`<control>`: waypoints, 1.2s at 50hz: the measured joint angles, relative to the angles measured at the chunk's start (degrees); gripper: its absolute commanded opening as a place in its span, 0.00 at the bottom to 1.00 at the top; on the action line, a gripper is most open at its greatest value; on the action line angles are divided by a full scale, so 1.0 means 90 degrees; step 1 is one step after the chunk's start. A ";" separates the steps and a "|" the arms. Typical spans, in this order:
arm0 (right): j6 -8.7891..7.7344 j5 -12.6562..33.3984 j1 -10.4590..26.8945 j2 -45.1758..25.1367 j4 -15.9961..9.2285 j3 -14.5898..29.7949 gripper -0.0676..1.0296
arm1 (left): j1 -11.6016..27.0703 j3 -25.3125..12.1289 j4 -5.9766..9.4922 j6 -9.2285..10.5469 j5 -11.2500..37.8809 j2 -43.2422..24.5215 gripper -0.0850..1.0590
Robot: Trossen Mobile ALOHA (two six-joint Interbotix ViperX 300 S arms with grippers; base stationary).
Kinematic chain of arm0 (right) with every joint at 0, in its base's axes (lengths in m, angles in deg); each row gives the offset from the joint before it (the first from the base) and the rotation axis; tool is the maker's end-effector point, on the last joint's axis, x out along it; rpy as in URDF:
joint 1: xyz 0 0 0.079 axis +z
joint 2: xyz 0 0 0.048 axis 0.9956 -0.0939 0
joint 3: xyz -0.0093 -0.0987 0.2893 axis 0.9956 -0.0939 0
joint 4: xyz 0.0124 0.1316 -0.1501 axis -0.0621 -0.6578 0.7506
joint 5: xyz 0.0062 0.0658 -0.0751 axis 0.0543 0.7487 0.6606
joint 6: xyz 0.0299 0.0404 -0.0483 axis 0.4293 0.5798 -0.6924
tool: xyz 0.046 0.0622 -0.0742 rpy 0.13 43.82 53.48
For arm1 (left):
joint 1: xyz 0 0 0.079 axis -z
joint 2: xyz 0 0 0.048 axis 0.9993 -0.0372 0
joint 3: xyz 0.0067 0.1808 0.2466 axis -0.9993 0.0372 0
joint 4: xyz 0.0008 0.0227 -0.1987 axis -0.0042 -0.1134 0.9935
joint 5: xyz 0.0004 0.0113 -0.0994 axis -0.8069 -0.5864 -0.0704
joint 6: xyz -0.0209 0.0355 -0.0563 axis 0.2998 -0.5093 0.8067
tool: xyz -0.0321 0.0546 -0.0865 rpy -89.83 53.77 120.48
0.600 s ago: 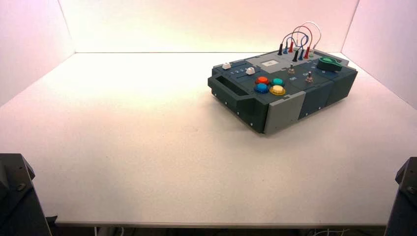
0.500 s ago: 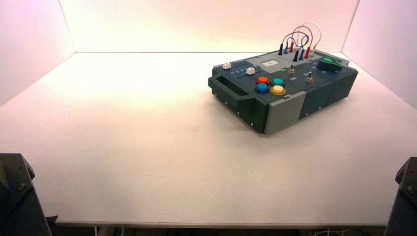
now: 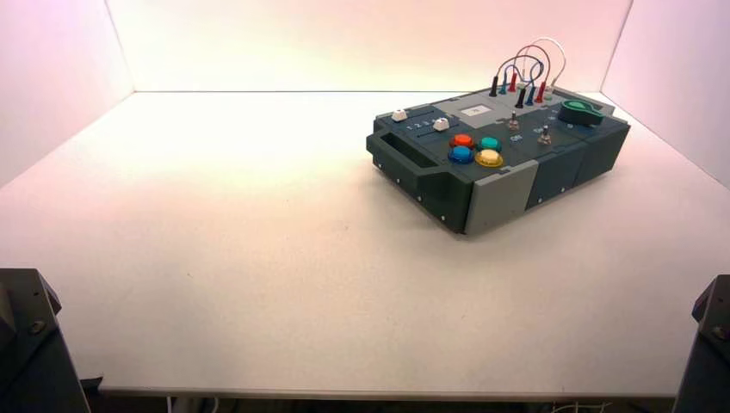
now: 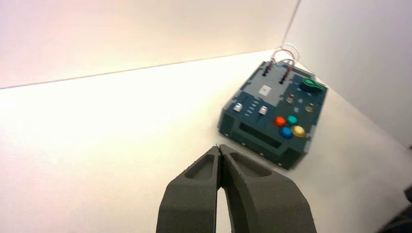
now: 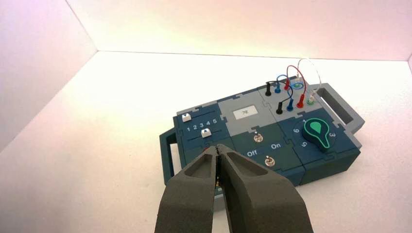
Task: Rotate the box counterclockwise.
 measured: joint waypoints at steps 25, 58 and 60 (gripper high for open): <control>0.0098 0.0146 -0.0996 -0.0859 0.0078 0.0703 0.04 | 0.0029 -0.1104 0.0000 -0.0068 0.0127 -0.2568 0.05; 0.0078 0.0674 -0.2734 -0.2529 0.0088 0.0996 0.04 | 0.1230 -0.3174 0.0000 -0.0459 -0.0098 -0.6807 0.05; 0.0078 0.0752 -0.2783 -0.2510 0.0078 0.0947 0.04 | 0.1309 -0.3252 0.0000 -0.0459 -0.0098 -0.6963 0.05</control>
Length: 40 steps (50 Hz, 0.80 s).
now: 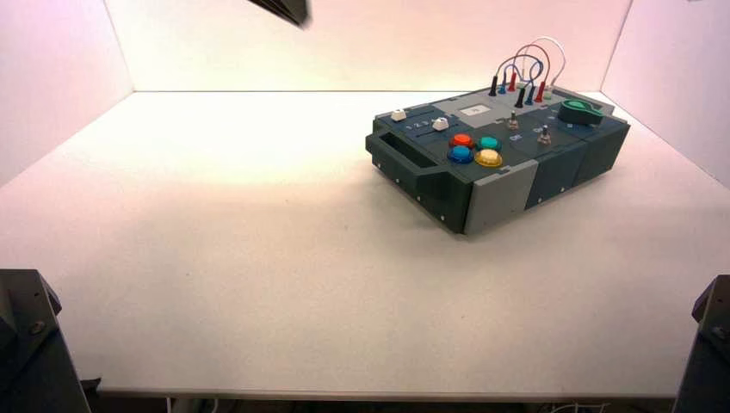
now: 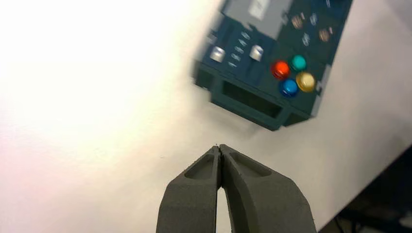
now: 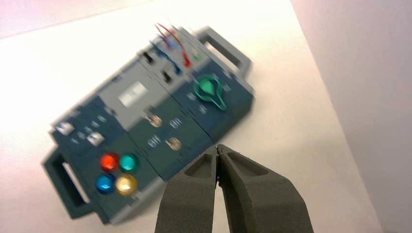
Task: Rotate the box counterclockwise.
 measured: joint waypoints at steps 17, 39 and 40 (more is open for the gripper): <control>-0.0010 0.0771 -0.0010 -0.0010 -0.0088 -0.0264 0.04 | 0.0615 -0.0830 0.0000 -0.0215 0.0010 -0.1211 0.05; 0.0000 0.1279 -0.0166 -0.0273 -0.0078 -0.0449 0.04 | 0.0664 -0.1035 0.0000 -0.0654 0.0000 -0.1777 0.05; 0.0000 0.1279 -0.0195 -0.0352 -0.0078 -0.0449 0.04 | 0.0664 -0.1045 0.0000 -0.0693 0.0010 -0.1836 0.05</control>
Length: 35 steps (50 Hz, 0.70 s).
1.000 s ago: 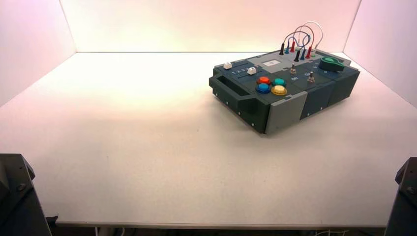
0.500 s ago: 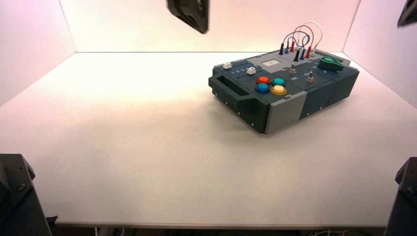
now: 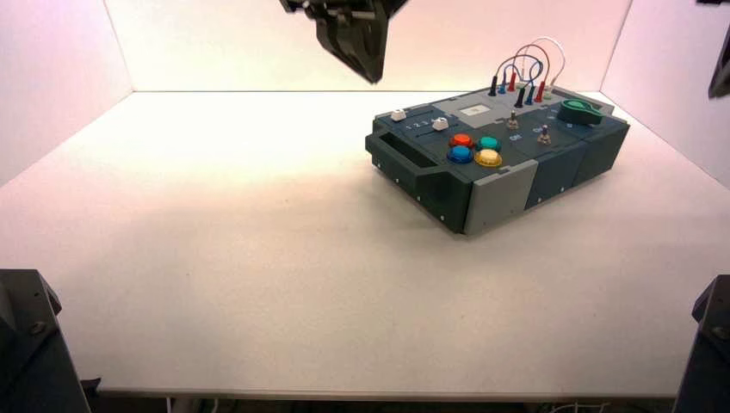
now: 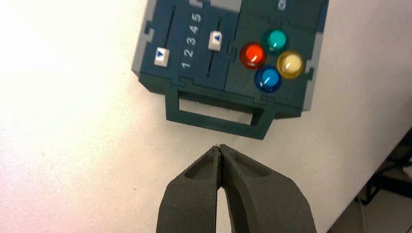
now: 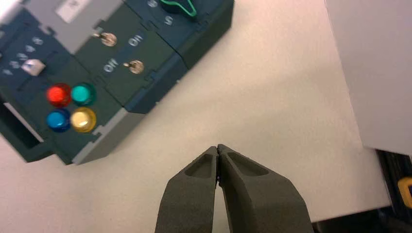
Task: Rotate the box counterclockwise.
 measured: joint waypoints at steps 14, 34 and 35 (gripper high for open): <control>0.0000 -0.0146 -0.0078 -0.1318 0.0010 0.0215 0.04 | 0.0000 -0.0244 0.0000 -0.0205 0.0000 -0.0342 0.05; 0.0010 -0.0840 -0.0146 -0.2666 0.0010 0.0742 0.04 | 0.0000 -0.0352 0.0000 -0.0244 0.0000 -0.0566 0.05; 0.0010 -0.0918 -0.0146 -0.2783 0.0010 0.0771 0.04 | 0.0000 -0.0352 0.0010 -0.0254 0.0000 -0.0605 0.05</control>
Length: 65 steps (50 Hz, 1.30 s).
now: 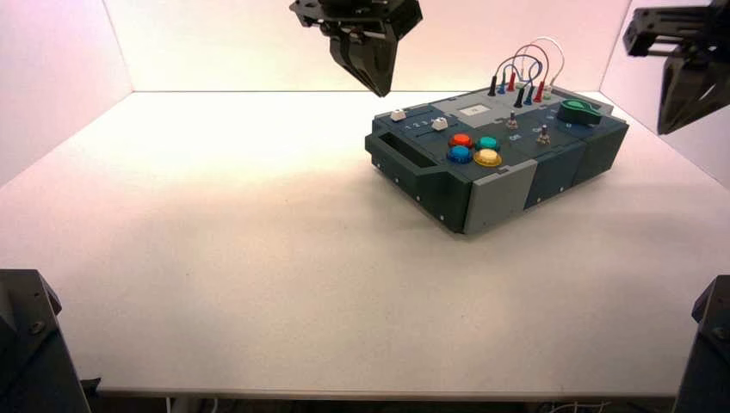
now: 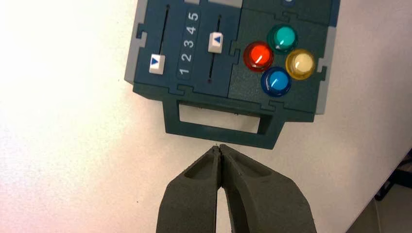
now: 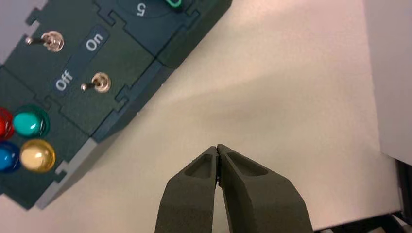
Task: Rotate the box counterclockwise.
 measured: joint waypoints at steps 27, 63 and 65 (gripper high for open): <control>0.0010 -0.0566 -0.0117 -0.0625 -0.0010 0.0127 0.04 | -0.0029 -0.0283 -0.0010 -0.0439 -0.0342 -0.0869 0.05; 0.0000 -0.0586 -0.0117 -0.0645 0.0000 0.0127 0.04 | -0.0879 -0.0645 -0.0029 -0.0674 -0.0244 -0.1211 0.05; 0.0000 -0.0596 -0.0117 -0.0664 0.0000 0.0137 0.04 | -0.0869 -0.0645 -0.0039 -0.0674 -0.0244 -0.1279 0.05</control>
